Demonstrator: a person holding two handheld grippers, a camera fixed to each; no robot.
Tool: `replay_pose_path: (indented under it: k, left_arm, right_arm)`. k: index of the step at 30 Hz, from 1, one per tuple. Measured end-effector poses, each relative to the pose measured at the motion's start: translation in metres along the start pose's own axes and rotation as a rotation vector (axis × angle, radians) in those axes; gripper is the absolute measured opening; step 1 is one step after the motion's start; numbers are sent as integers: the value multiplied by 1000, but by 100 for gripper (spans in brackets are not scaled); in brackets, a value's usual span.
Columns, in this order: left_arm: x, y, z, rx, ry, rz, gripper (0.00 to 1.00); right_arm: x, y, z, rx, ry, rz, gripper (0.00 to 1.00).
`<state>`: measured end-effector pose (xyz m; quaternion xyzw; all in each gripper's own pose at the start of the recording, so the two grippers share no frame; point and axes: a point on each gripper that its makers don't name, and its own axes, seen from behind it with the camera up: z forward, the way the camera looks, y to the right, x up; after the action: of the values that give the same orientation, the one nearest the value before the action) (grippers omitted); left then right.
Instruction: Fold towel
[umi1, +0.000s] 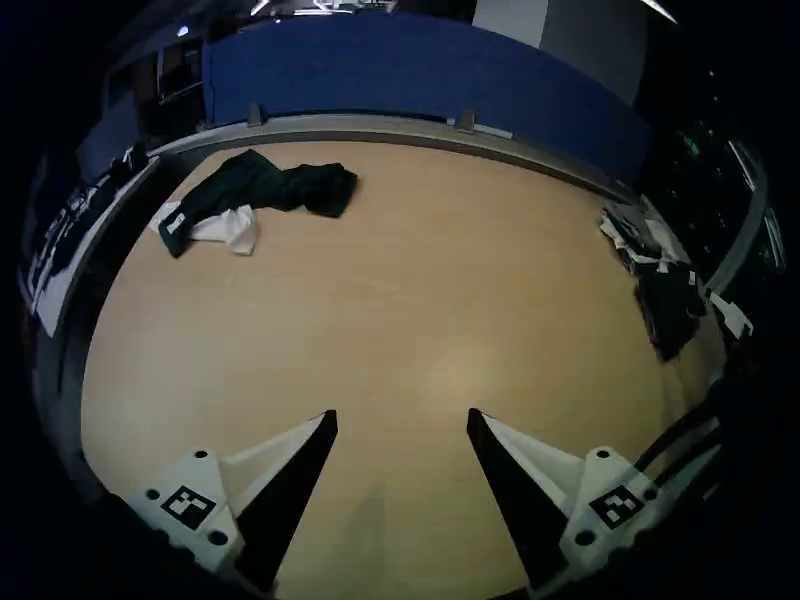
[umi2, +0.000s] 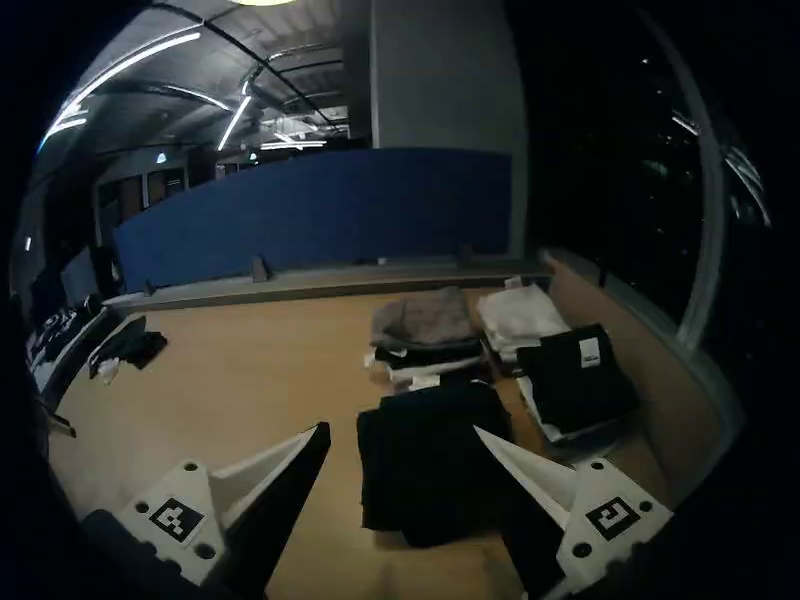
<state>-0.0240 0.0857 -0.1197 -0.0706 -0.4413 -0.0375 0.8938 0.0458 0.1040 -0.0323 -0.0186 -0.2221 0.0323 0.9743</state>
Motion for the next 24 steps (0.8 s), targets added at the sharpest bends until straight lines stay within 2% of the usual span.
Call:
replay_pose_path:
  k: [8, 18, 24]
  left_arm:
    - [38, 5, -8, -34, 146, -2, 97]
    - [95, 13, -35, -77, 380, 9, 97]
    - [132, 13, -63, -78, 559, 24, 96]
  right_arm:
    - [37, -40, -32, 37, 151, 50, 100]
    - [68, -93, -61, 79, 271, -3, 100]
    - [87, -108, -75, 80, 365, -18, 100]
